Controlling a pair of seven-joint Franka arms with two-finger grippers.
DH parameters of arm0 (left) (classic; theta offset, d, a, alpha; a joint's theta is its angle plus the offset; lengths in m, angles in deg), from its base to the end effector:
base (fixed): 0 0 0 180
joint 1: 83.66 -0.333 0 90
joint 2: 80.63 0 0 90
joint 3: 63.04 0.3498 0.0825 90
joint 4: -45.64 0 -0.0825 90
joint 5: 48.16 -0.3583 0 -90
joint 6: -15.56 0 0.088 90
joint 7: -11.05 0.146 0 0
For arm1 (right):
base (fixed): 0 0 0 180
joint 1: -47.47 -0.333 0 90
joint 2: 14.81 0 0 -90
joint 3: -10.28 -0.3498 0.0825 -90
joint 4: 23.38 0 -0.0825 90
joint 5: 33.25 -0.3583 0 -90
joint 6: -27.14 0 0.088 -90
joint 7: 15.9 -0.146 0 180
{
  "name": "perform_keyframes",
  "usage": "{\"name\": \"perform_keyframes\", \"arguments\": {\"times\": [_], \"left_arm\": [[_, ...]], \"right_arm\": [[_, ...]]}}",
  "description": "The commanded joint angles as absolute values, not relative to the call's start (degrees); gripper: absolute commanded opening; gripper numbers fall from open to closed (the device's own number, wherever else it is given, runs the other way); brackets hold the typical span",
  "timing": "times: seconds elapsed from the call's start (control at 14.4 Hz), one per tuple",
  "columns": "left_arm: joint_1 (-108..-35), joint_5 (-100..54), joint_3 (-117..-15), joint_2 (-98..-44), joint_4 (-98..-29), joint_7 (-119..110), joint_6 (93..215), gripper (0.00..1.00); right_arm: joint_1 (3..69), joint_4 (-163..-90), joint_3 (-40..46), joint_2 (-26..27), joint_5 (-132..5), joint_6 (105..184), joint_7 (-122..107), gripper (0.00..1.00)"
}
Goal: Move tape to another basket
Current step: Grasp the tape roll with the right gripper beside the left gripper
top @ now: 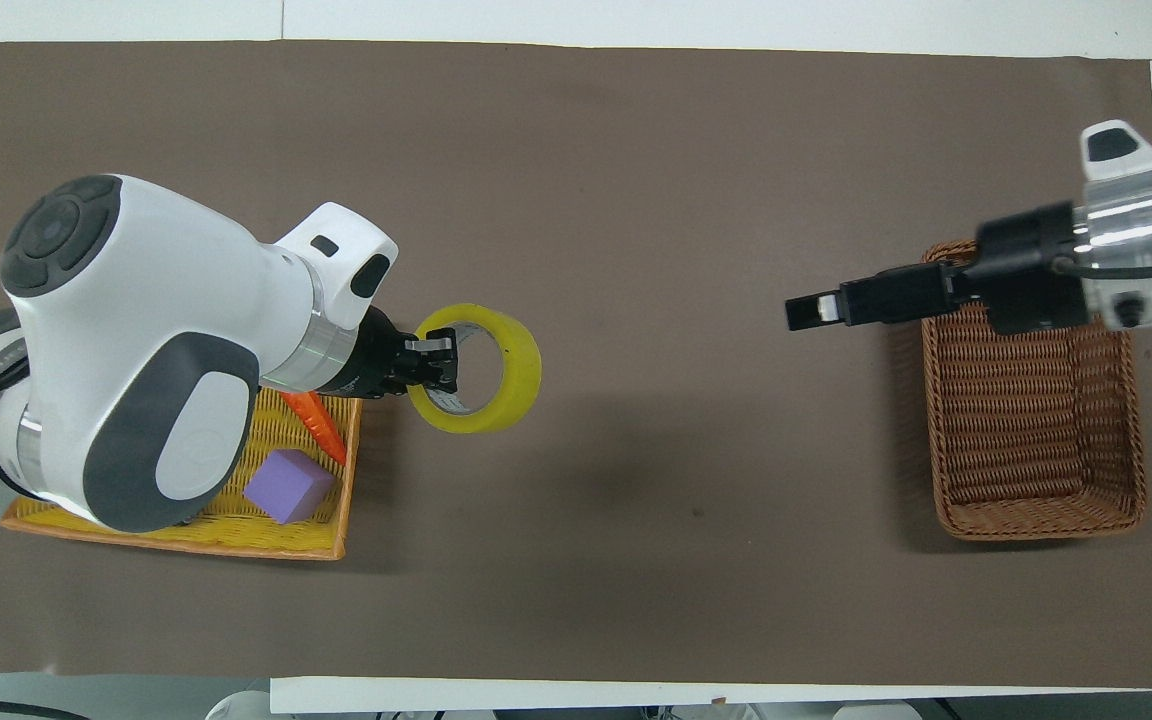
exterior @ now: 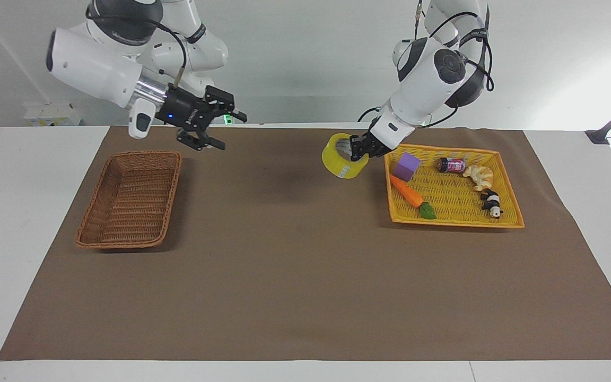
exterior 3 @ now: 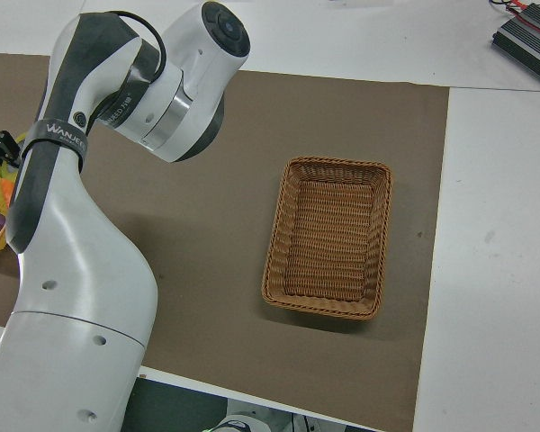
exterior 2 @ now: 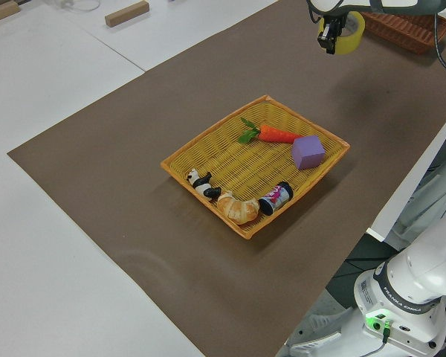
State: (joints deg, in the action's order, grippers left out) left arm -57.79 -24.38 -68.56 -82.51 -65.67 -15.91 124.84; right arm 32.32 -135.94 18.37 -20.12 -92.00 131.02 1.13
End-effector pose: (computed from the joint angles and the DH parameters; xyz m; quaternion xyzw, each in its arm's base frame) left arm 0.4268 -0.3124 0.5062 0.9808 0.0304 -0.0951 0.1678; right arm 0.4968 0.1627 0.5668 -0.8763 -0.0526 -0.0146 0.4787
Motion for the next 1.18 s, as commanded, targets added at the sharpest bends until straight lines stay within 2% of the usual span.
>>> {"name": "perform_keyframes", "arguments": {"times": [0.0, 0.14, 0.28, 1.11], "left_arm": [[-56.68, -23.19, -67.79, -82.65, -64.4, -16.82, 125.16, 0.0], [-55.98, -23.19, -67.7, -82.74, -64.4, -16.73, 124.99, 0.0], [-55.98, -23.28, -67.7, -82.74, -64.49, -16.73, 124.98, 0.0], [-55.98, -23.28, -67.7, -82.92, -64.58, -16.9, 124.9, 0.0]], "right_arm": [[24.91, -141.42, 18.54, -19.22, -100.98, 140.74, 0.71, 0.99], [20.15, -142.56, 18.46, -17.72, -105.21, 146.03, -1.74, 0.99], [17.42, -142.83, 18.54, -17.36, -107.51, 147.98, -3.77, 1.0], [13.11, -145.2, 18.54, -17.18, -108.57, 150.01, -3.6, 0.99]]}}
